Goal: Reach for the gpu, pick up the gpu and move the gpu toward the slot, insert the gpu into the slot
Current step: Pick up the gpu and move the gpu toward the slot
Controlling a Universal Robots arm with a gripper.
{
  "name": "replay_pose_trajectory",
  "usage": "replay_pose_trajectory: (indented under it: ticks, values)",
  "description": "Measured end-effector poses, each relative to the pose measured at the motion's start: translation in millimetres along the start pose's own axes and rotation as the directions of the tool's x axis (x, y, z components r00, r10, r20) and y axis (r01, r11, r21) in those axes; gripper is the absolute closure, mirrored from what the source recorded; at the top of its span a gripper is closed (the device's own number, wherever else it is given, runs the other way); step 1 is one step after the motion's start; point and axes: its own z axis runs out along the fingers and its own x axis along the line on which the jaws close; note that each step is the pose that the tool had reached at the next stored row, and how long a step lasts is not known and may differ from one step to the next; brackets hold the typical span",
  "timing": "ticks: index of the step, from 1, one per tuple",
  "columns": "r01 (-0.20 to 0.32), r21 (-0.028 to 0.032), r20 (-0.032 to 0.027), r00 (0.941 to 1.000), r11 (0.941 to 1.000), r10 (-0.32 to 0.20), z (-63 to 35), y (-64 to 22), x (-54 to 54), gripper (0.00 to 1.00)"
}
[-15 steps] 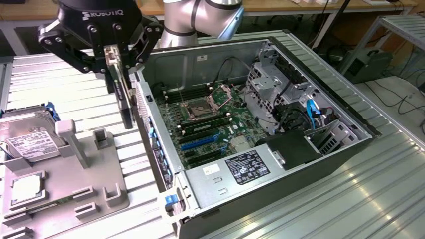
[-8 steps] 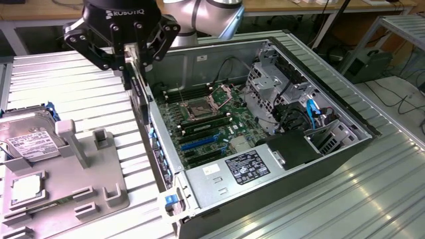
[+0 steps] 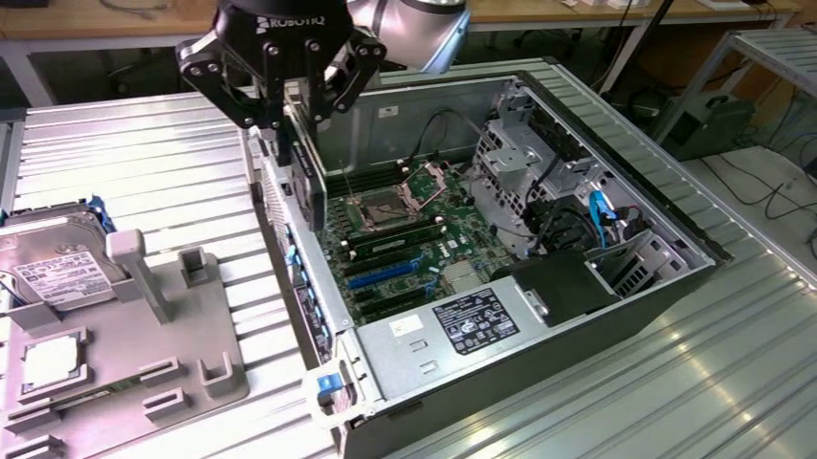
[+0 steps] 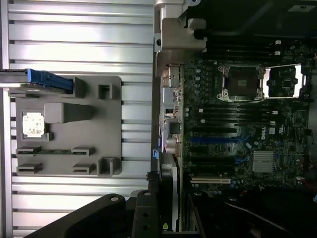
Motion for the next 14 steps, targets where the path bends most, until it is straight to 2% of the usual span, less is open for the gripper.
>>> replay_pose_trajectory:
  ticks: [14]
  values:
    - [-0.009, 0.0002, 0.0, 1.0, 1.0, 0.009, 0.8, -1.2, -46.6, 0.73]
